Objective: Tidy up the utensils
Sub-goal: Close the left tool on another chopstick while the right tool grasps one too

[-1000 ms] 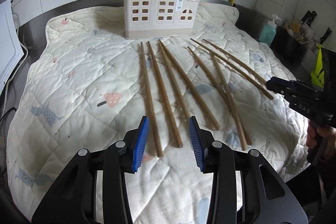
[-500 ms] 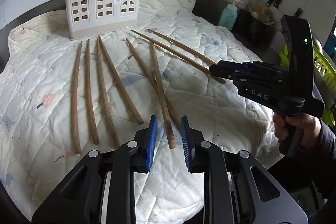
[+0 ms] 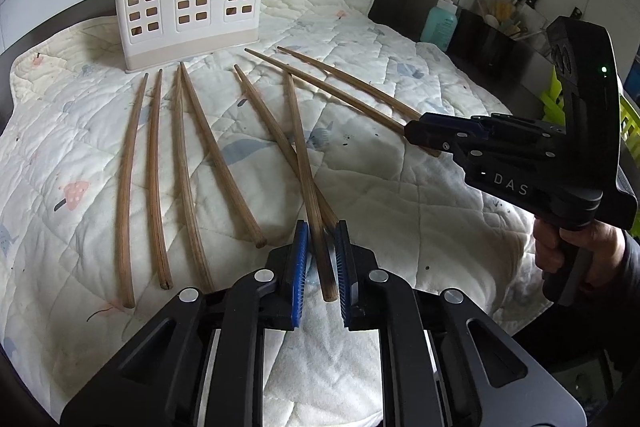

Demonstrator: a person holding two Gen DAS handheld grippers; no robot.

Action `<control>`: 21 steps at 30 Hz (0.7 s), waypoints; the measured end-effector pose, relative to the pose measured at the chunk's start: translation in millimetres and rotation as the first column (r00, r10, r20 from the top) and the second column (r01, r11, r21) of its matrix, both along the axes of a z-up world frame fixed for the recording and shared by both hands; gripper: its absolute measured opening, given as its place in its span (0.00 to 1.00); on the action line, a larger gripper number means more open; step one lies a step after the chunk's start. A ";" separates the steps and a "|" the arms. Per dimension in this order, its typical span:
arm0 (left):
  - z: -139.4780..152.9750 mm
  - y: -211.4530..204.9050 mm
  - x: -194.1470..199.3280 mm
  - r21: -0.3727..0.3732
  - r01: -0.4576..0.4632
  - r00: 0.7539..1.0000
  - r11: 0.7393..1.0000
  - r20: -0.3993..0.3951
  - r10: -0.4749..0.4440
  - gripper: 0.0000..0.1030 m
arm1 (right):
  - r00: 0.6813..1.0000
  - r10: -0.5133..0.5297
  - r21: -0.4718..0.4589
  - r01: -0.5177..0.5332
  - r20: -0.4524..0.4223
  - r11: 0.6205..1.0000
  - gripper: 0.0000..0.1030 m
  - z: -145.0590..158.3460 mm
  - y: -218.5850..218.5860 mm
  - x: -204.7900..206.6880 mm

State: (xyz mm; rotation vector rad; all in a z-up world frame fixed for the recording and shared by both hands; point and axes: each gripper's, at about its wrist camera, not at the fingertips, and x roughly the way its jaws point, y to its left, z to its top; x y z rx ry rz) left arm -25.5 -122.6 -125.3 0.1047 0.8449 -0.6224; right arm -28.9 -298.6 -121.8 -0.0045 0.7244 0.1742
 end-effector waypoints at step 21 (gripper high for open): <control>11.7 9.1 3.1 -0.008 -0.031 0.998 0.999 0.053 0.031 0.05 | 1.000 -0.020 -0.059 0.019 -0.006 0.998 0.07 -12.1 7.2 7.3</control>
